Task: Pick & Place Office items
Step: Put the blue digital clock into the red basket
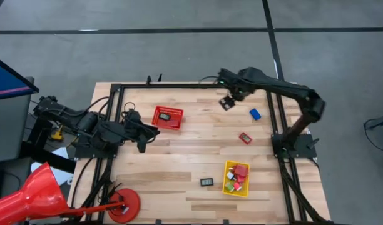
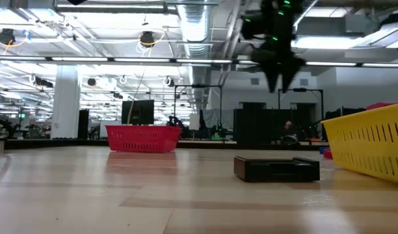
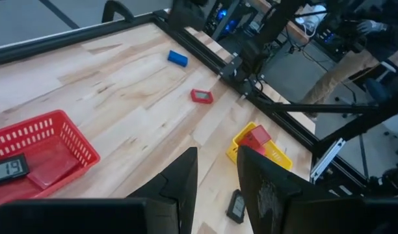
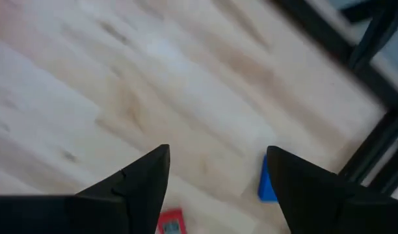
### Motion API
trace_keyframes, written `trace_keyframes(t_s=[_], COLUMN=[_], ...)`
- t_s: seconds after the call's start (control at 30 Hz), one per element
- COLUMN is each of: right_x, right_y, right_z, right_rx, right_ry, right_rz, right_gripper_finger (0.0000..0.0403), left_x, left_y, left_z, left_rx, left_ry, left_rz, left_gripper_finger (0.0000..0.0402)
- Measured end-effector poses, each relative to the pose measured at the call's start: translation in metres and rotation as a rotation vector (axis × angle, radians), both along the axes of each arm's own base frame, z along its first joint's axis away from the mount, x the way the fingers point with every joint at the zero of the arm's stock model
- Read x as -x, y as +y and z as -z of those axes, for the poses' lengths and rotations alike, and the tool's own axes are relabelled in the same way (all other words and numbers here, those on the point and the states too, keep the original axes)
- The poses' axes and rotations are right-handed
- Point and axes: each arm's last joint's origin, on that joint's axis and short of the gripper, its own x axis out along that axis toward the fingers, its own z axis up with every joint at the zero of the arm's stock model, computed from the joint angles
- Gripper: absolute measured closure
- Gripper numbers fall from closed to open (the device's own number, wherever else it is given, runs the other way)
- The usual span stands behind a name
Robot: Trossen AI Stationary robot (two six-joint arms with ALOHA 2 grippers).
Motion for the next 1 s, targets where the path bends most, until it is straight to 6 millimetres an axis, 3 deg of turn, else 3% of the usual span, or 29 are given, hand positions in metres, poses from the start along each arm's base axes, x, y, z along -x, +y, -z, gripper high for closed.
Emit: trace_keyframes(t_s=[0.17, 0.4, 0.63, 1.0], right_x=[0.049, 0.097, 0.120, 0.123], right_y=[0.004, -0.018, -0.032, -0.036], right_z=[0.035, 0.079, 0.109, 0.143], right_rx=[-0.096, -0.157, -0.200, -0.204], right_ry=[0.071, 0.133, 0.134, 0.137], right_rz=[0.014, 0.103, 0.146, 0.120], right_gripper_finger=[0.0153, 0.0153, 0.0153, 0.0153], left_x=[-0.001, -0.006, -0.012, -0.016], left_y=[0.004, 0.014, 0.027, 0.036], left_z=[0.000, -0.004, -0.009, -0.014], left_rx=[-0.001, 0.017, 0.065, 0.086], left_ry=[-0.001, -0.046, -0.096, -0.162], left_rz=[-0.026, -0.083, -0.098, -0.135], left_gripper_finger=[0.0298, 0.0298, 0.0298, 0.0298])
